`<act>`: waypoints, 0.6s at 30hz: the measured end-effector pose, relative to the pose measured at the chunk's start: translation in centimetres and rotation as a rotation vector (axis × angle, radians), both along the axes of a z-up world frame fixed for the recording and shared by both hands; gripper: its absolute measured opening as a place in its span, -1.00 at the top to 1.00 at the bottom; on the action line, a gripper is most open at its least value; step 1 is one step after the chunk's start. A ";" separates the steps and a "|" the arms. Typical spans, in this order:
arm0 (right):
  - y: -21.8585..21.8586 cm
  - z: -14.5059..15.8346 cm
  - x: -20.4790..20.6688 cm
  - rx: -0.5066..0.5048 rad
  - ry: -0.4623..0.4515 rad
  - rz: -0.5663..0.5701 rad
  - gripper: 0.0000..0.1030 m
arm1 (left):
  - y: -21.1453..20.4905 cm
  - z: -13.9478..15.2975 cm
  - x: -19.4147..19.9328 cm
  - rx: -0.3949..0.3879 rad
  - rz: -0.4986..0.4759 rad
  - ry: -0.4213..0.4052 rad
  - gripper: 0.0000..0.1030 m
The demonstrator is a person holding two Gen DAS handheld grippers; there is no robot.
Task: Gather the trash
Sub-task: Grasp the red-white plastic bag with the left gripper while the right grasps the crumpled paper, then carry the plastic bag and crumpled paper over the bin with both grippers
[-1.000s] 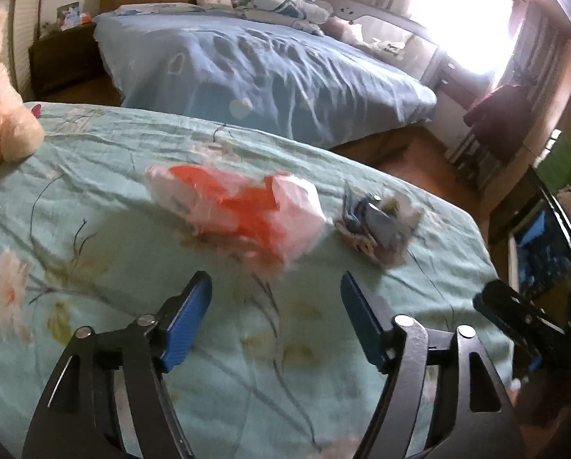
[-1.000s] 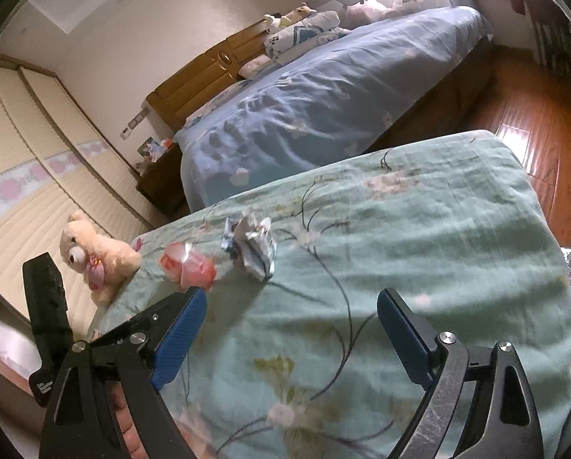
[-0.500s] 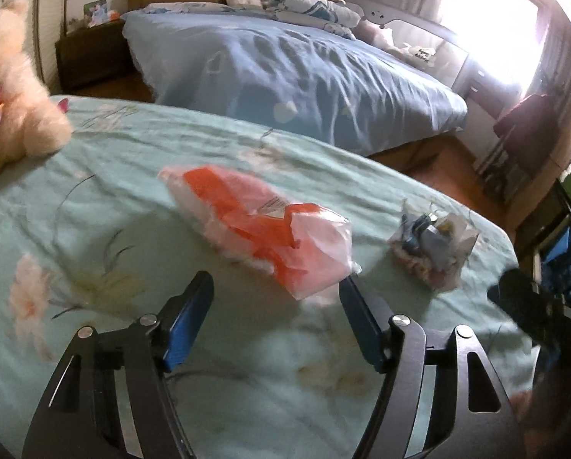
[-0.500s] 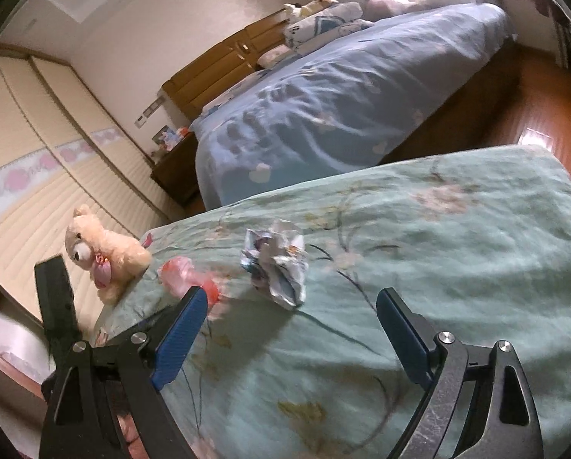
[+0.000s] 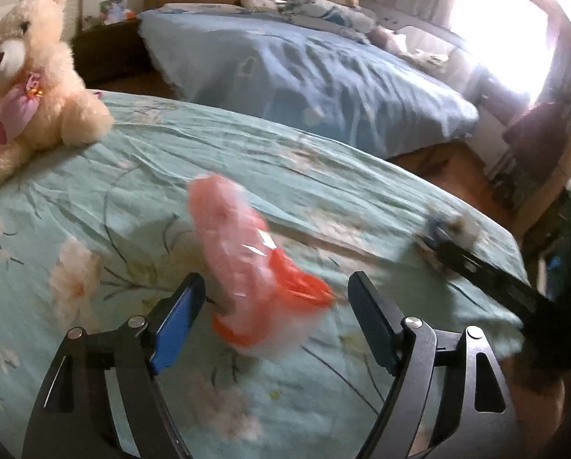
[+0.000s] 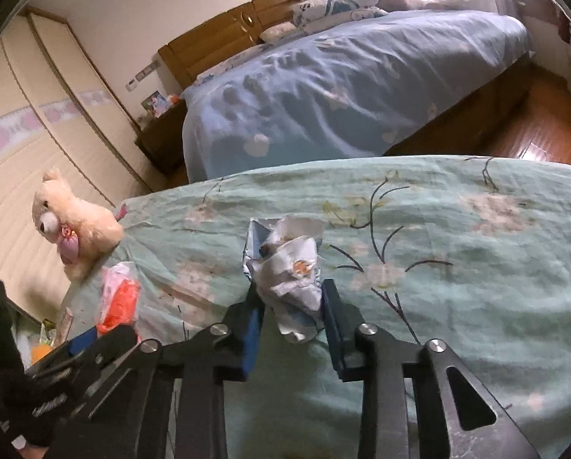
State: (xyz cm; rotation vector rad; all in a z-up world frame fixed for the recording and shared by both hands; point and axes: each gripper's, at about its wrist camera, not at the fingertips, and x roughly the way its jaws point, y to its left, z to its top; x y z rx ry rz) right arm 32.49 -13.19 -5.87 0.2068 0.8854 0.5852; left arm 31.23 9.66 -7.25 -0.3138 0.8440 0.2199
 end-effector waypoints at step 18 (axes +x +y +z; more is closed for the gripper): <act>-5.8 1.8 -9.4 0.103 0.002 -0.076 0.52 | -3.3 1.0 -5.4 -0.045 -0.166 -0.075 0.25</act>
